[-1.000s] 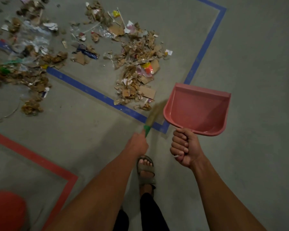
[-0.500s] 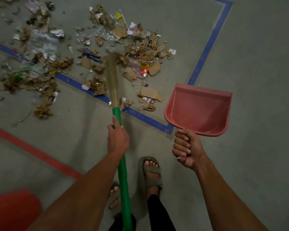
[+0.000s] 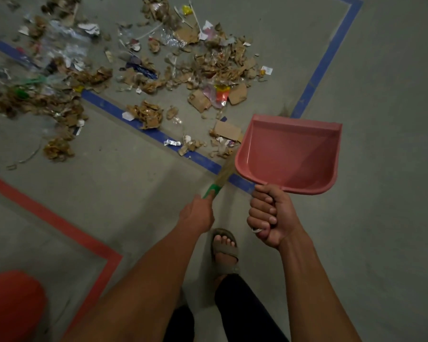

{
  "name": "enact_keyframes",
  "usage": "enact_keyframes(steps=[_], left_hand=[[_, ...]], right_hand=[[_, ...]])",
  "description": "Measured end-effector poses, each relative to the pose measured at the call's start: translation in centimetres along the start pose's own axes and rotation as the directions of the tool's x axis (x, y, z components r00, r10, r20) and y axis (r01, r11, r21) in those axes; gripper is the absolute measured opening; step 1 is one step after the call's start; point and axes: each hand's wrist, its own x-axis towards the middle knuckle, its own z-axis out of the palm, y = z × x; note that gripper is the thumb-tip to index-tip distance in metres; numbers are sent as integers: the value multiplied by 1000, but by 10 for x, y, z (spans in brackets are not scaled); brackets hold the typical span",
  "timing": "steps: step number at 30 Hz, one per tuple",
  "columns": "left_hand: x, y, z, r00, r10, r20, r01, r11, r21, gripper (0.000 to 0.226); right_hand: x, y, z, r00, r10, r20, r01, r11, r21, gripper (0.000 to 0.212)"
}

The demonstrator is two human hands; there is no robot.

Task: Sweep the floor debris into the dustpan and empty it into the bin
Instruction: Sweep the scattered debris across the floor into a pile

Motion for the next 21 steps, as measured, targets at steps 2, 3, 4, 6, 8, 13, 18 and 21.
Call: enact_keyframes(steps=[2,3,4,6,8,13,18,21], left_hand=[[13,-14,-5,995,-96,-20,95,994,-45,78],[20,-24,-8,988,-146,-42,142,986,-84,79],[26,-33,-11,979,-193,-67,184,975,-128,78],[35,-54,-21,942,-319,-109,289,931,-224,75],[35,-72,-32,881,-450,-147,380,858,-345,75],[15,-98,-40,824,-481,-301,316,829,-461,74],[2,-108,-12,842,-346,-415,158,892,-424,68],[-6,-106,9,910,-182,-373,62,948,-312,70]], right_hand=[[6,6,-2,1000,8,-16,-8,1000,-16,40],[10,10,-4,1000,10,-16,-11,1000,-17,40],[11,11,-4,1000,9,-16,-9,1000,-15,40],[18,12,-2,1000,6,-16,-6,1000,-21,40],[25,11,4,1000,8,-13,-8,999,-31,40],[38,13,23,998,55,25,-52,996,-75,41],[53,27,43,996,77,39,-73,993,-95,41],[65,35,54,994,93,60,-87,991,-97,42]])
